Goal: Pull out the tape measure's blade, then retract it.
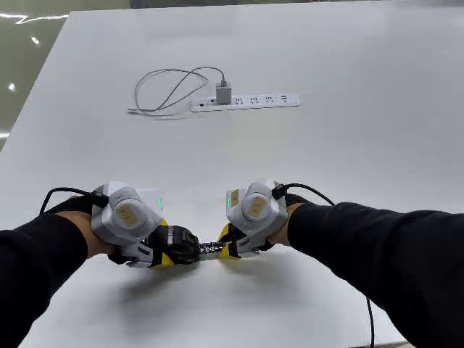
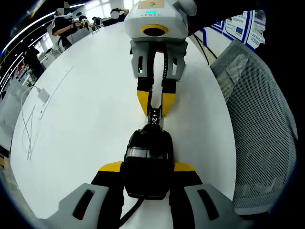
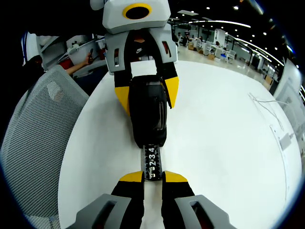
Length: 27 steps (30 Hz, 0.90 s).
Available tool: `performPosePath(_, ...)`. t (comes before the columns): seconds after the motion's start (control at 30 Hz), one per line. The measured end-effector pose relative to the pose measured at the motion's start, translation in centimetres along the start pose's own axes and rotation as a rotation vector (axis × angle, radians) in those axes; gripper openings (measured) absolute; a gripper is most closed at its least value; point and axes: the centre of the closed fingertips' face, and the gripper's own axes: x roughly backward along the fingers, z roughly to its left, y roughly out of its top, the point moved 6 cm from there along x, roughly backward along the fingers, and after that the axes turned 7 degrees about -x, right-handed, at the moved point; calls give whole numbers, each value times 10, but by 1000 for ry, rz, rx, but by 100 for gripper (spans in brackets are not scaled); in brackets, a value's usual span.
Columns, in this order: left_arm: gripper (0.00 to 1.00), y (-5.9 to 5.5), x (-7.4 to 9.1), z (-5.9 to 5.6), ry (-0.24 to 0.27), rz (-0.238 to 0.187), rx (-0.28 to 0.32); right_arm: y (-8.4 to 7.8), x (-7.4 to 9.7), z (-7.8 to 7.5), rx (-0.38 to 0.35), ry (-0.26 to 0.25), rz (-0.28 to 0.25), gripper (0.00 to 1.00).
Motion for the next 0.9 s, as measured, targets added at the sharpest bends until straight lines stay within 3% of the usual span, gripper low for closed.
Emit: performPosePath(0.9,31,0,0,0,2,-8,-1,-13,10,-1,-24,-7,9,9)
